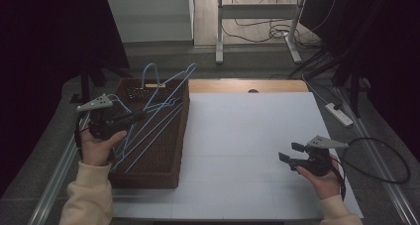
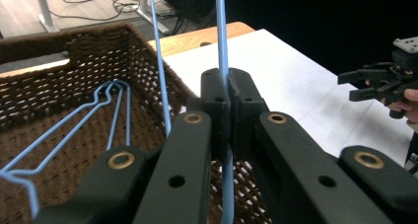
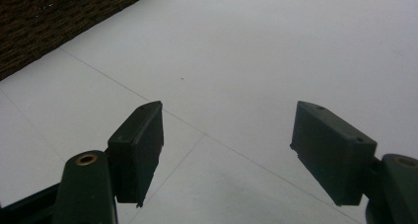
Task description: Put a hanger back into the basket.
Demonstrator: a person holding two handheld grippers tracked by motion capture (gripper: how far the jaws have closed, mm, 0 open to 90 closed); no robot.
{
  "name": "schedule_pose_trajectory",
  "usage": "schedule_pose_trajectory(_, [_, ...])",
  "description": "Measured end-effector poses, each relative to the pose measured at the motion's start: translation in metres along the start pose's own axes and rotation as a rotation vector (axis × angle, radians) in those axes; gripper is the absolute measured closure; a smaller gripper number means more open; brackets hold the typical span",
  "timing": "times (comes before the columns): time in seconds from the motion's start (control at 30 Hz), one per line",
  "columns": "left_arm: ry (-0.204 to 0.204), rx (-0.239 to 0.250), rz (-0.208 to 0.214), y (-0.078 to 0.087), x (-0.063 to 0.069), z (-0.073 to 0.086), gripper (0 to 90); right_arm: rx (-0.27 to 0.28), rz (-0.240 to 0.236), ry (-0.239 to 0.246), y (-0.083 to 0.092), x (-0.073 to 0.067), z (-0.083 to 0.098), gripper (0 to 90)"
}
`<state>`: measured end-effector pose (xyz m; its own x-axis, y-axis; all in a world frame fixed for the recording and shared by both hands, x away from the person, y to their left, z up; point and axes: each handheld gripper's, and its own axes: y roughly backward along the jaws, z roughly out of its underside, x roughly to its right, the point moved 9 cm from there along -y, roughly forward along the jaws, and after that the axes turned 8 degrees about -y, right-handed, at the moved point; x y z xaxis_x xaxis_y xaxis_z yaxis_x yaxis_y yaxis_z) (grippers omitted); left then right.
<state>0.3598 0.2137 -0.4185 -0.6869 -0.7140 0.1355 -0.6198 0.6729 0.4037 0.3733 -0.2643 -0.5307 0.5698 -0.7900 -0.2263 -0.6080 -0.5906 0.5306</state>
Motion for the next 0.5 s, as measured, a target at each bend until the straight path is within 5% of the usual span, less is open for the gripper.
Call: schedule_pose_trajectory(0.5, [0.051, -0.059, -0.029, 0.001, -0.028, 0.022, 87.1, -0.013, 0.004, 0.004, -0.002, 0.0, 0.002, 28.7])
